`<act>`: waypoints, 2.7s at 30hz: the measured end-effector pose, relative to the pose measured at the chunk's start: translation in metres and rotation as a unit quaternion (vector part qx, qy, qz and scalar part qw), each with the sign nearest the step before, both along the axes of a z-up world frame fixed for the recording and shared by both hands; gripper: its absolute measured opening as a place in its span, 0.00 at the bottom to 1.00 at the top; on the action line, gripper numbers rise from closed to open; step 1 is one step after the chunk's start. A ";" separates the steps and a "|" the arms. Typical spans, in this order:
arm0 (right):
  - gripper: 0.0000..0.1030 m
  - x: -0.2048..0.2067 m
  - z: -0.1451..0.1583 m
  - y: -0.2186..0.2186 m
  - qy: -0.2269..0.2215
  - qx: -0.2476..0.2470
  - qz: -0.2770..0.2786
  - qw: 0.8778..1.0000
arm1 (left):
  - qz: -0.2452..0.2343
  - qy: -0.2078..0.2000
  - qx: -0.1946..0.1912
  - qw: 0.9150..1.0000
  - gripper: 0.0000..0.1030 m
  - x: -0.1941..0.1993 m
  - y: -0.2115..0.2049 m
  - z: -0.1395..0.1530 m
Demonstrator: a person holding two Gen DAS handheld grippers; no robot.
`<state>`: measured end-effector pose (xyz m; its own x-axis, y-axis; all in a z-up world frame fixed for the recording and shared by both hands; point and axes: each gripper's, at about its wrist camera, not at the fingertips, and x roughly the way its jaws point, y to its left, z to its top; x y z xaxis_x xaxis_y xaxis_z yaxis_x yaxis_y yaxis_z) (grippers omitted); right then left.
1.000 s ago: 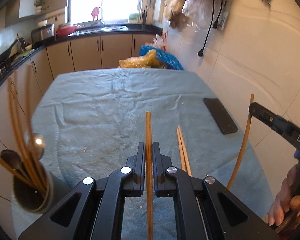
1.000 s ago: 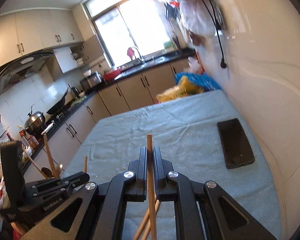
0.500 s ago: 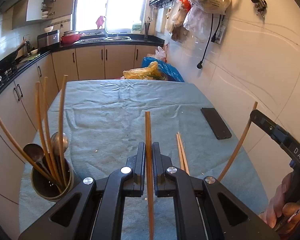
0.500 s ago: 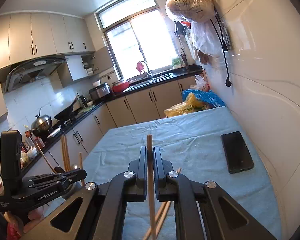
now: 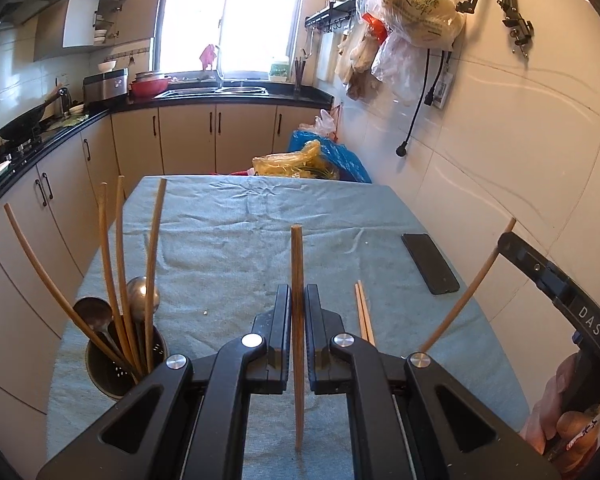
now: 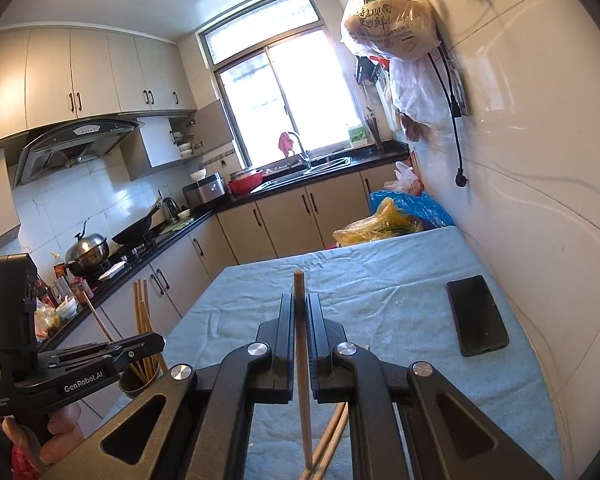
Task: Organize utensils
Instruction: 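Carry both held chopsticks up toward the holder cup, then lower both chopsticks into the holder cup and open both grippers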
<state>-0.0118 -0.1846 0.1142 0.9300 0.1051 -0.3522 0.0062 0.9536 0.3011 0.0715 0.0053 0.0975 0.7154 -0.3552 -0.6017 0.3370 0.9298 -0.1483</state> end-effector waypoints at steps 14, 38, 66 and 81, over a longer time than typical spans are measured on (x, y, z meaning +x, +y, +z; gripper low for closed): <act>0.06 -0.001 0.012 0.009 -0.013 -0.004 0.014 1.000 | 0.013 -0.015 -0.005 1.000 0.06 -0.008 0.013 0.016; 0.06 0.033 0.092 0.087 -0.066 0.034 0.142 0.987 | 0.077 -0.116 -0.031 0.990 0.06 -0.050 0.114 0.131; 0.06 0.124 0.041 0.196 0.023 -0.003 0.194 0.981 | 0.126 -0.031 -0.025 0.991 0.06 0.002 0.161 0.068; 0.06 0.152 -0.001 0.199 0.082 -0.008 0.191 0.978 | 0.134 0.005 -0.002 0.991 0.06 0.025 0.153 0.032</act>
